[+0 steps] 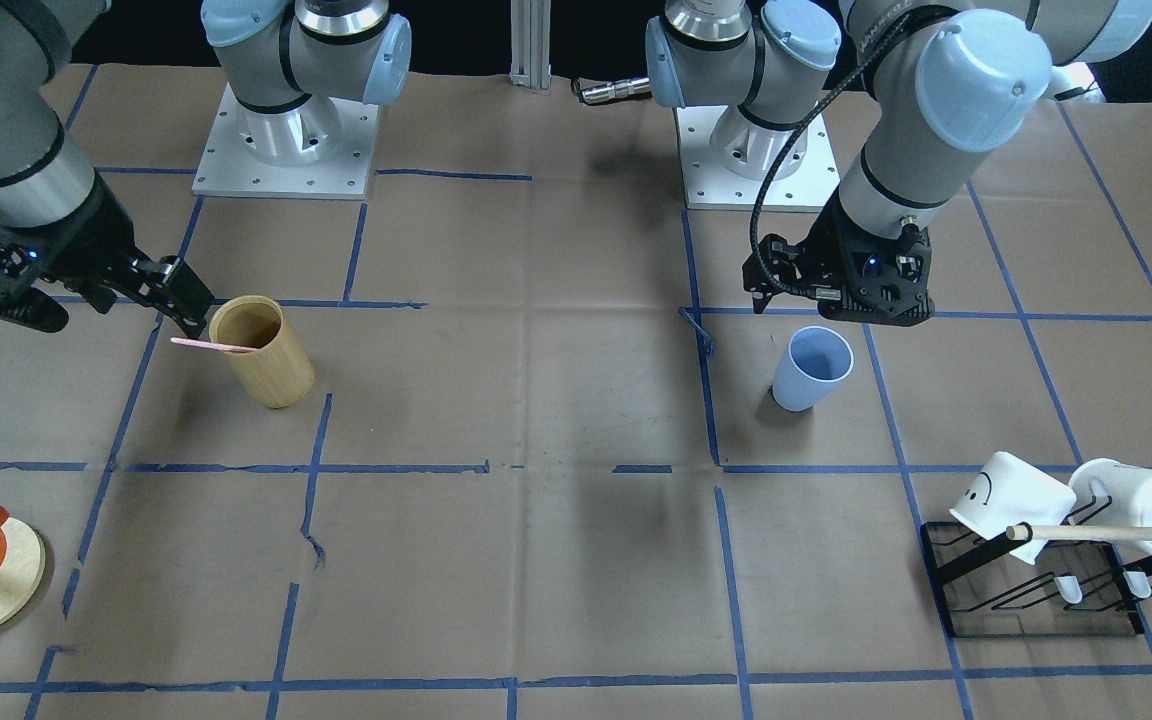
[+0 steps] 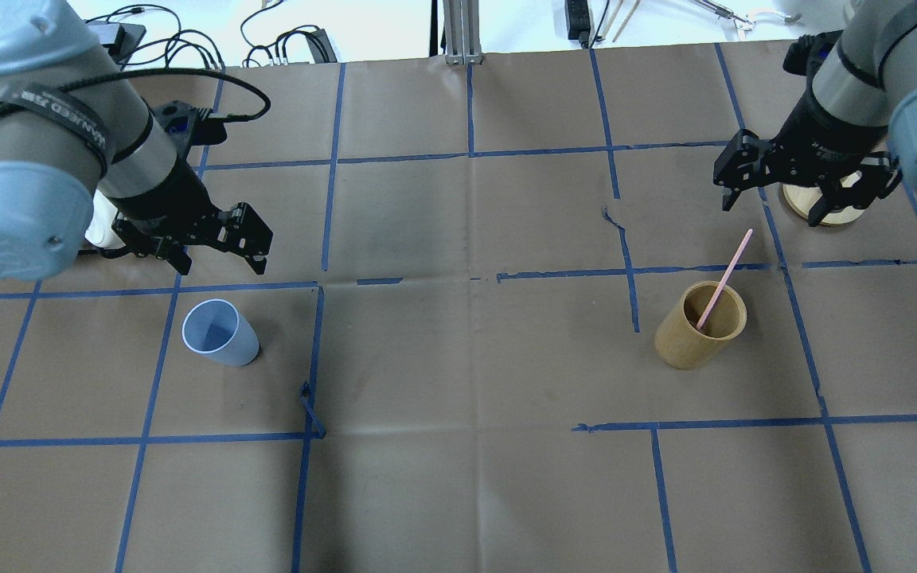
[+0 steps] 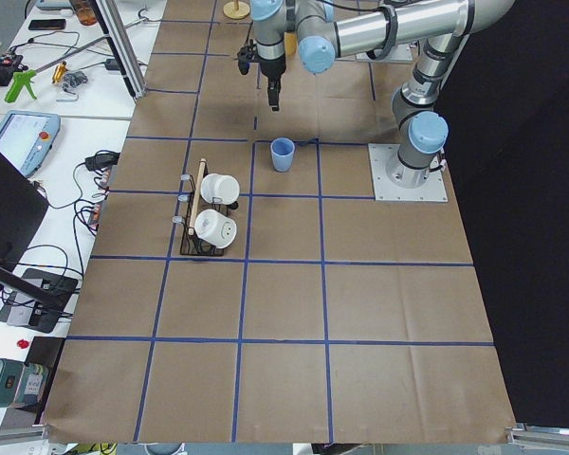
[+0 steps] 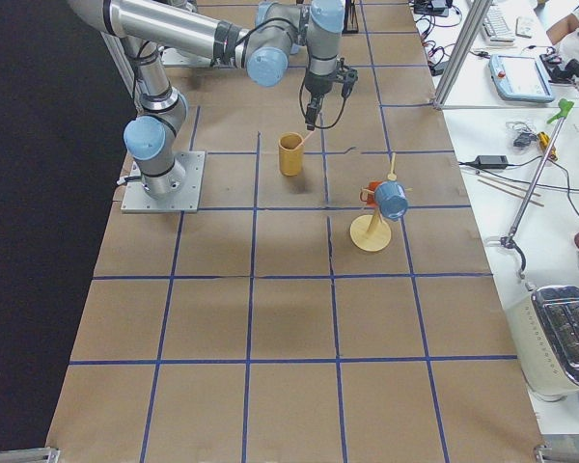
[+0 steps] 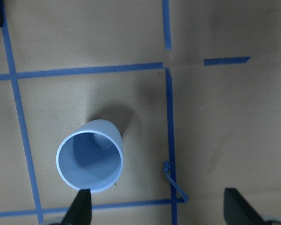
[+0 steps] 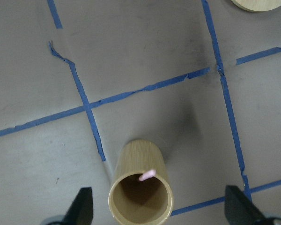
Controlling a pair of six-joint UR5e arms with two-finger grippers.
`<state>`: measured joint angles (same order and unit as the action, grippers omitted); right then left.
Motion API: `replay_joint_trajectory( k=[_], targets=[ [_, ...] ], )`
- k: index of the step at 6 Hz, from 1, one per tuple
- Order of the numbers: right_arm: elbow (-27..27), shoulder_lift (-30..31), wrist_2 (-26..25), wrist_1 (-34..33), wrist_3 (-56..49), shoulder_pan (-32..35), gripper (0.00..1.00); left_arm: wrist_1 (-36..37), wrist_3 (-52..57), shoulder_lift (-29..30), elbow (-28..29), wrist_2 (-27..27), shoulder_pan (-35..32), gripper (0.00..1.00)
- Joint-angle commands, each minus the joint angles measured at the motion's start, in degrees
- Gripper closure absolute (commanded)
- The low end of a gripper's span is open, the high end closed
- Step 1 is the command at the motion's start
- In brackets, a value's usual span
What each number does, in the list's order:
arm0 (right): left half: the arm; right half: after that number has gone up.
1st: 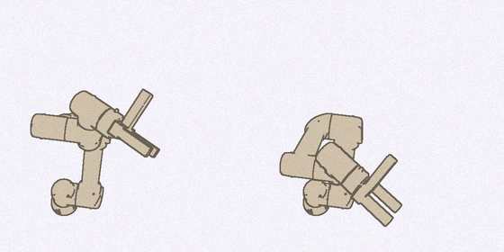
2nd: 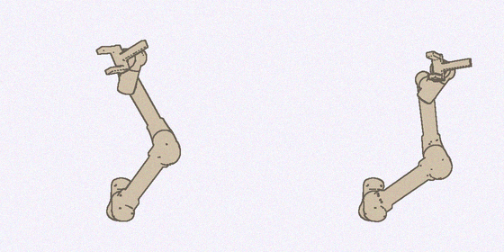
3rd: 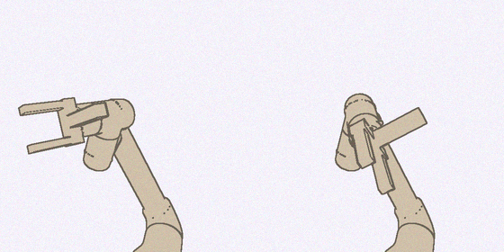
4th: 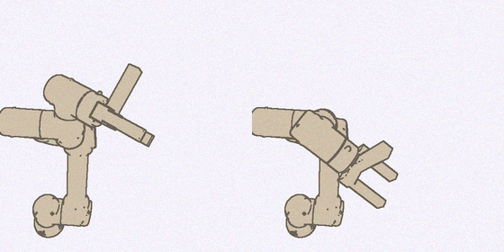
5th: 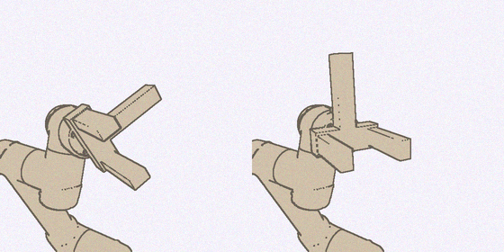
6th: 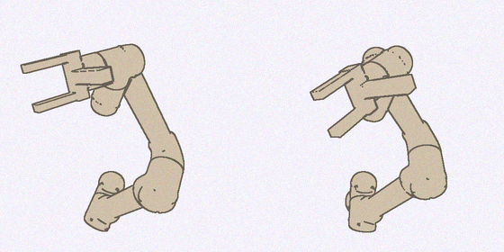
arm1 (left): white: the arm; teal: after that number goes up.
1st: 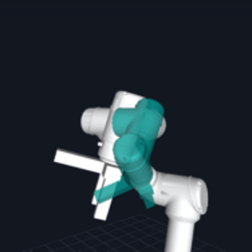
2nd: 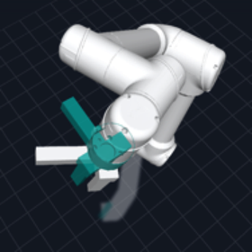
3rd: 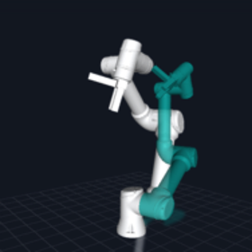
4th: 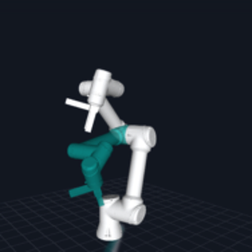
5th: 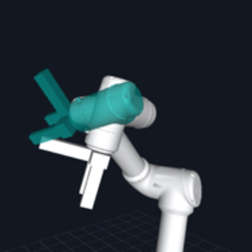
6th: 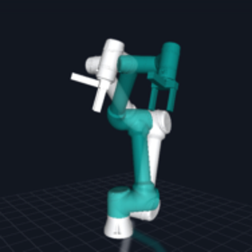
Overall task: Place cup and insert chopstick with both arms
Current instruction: 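Grasp the blue cup with left gripper while right grasps the pink chopstick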
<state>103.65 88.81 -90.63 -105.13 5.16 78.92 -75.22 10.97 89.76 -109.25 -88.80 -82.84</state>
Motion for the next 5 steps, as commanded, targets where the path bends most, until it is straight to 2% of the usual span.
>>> replay_joint_trajectory(
  k=[1, 2, 3, 4, 5],
  targets=[
    [6.3, -0.7, -0.1, -8.9, 0.1, 0.0, 0.0, 14.2, 3.6, 1.2, -12.3, -2.1, 3.0, 0.02],
    [6.2, -0.7, -0.3, -8.1, 0.1, 0.0, 0.0, 14.3, 3.4, 3.0, -12.4, -2.3, 2.9, 0.03],
    [6.2, -0.7, -0.6, -7.4, 0.1, 0.0, 0.0, 14.0, 2.9, 3.9, -12.1, -2.3, 2.7, 0.34],
    [6.0, -0.7, -0.7, -6.4, 0.1, 0.0, 0.07, 14.0, 1.9, 4.0, -12.1, -2.3, 2.5, 0.67],
    [6.0, -0.7, -0.6, -6.2, 0.1, 0.0, 0.31, 13.9, 1.7, 3.9, -12.0, -2.2, 2.5, 0.89]
  ],
)
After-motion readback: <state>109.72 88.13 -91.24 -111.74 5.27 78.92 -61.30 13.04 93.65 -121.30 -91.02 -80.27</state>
